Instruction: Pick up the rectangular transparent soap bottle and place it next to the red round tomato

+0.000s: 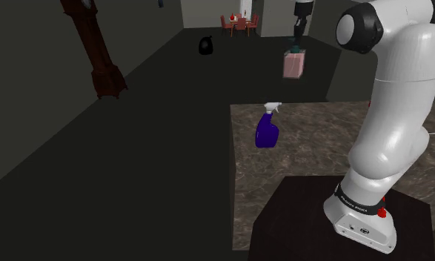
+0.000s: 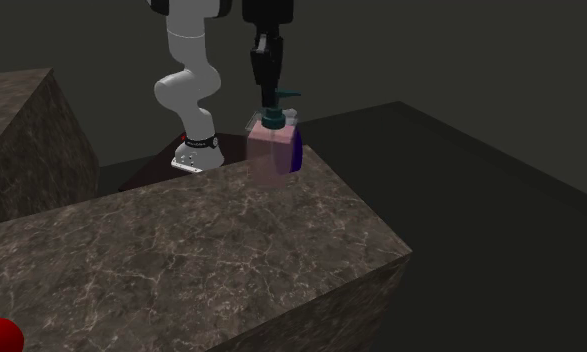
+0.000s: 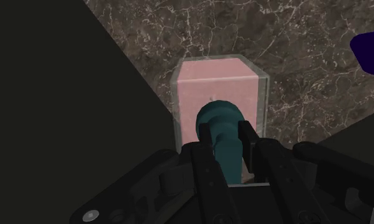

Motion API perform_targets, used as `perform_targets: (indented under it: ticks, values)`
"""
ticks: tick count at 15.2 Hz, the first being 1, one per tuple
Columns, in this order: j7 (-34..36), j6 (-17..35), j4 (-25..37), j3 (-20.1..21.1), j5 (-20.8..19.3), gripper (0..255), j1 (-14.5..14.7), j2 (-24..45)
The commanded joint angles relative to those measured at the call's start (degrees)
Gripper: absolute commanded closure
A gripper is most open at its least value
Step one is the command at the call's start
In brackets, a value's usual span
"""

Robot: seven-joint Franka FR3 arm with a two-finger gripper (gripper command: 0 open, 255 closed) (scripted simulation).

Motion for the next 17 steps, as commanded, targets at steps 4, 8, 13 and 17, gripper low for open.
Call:
perform_targets:
  ticks: [4,8,13,17]
  values:
    - [-5.7,1.8,-4.4,-2.1,-0.7,255,-3.1,-2.9]
    - [-10.8,2.3,-5.3,-4.0,-0.4,255,-6.3,-3.5]
    - [-17.7,2.3,-4.4,-6.5,0.9,255,-11.0,-2.4]
    - [-23.5,1.6,-1.8,-8.4,2.9,255,-15.6,-0.1]
